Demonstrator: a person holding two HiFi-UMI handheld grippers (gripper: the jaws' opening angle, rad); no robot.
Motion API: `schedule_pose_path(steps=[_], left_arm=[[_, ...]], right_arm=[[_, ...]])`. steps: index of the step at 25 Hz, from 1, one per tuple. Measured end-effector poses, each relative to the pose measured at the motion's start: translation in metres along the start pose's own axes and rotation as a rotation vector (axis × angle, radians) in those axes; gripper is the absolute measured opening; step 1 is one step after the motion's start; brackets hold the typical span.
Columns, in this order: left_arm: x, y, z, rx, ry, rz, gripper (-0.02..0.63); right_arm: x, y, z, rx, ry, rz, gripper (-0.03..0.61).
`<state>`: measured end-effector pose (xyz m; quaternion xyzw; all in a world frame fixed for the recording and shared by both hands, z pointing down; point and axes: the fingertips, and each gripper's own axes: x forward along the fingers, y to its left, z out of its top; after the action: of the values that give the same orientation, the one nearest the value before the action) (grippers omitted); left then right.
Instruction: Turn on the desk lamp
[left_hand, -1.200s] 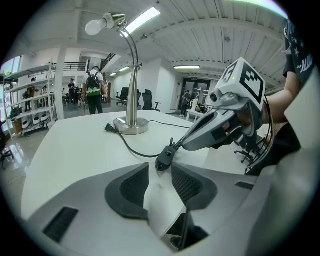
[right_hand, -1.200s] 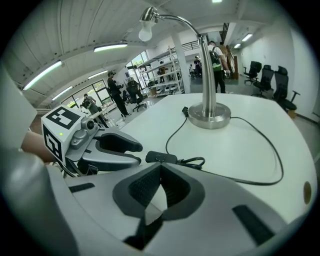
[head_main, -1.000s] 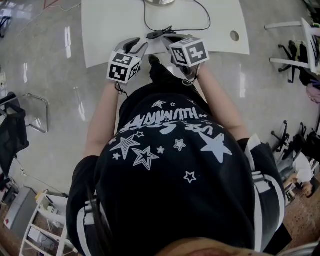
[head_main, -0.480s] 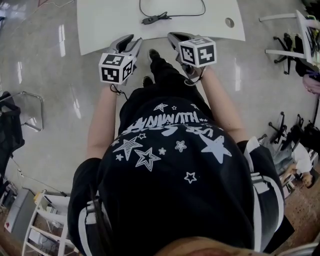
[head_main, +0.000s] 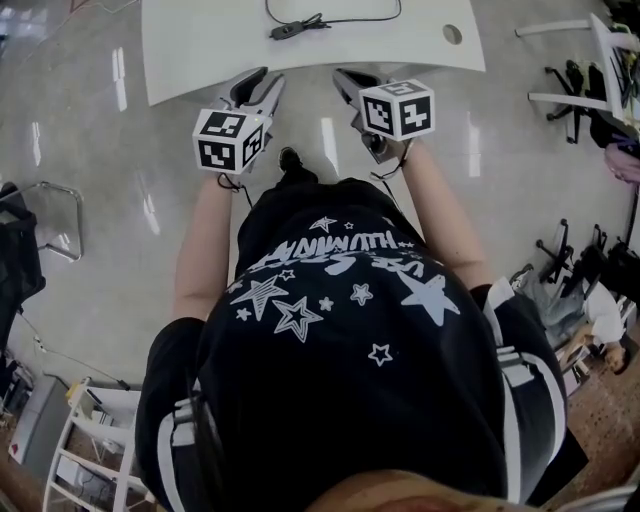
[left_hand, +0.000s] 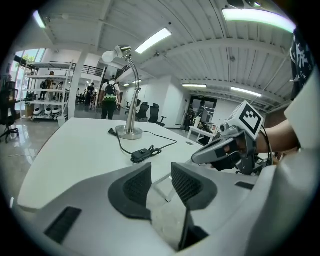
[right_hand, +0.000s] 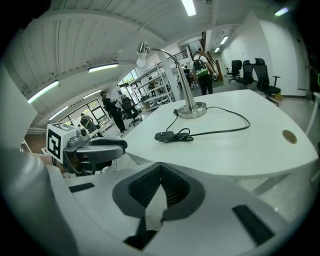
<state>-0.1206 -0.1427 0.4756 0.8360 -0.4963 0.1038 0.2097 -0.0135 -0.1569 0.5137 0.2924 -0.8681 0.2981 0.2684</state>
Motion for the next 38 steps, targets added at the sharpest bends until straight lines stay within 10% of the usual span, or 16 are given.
schedule_pose_path(steps=[23, 38], left_arm=[[-0.038, -0.160, -0.010, 0.057, -0.085, 0.060, 0.132], [-0.074, -0.223, -0.029, 0.071, -0.127, 0.124, 0.010]], right_arm=[[-0.128, 0.000, -0.083, -0.049, -0.090, 0.112, 0.005], [-0.187, 0.036, -0.114, -0.178, -0.147, 0.158, 0.005]])
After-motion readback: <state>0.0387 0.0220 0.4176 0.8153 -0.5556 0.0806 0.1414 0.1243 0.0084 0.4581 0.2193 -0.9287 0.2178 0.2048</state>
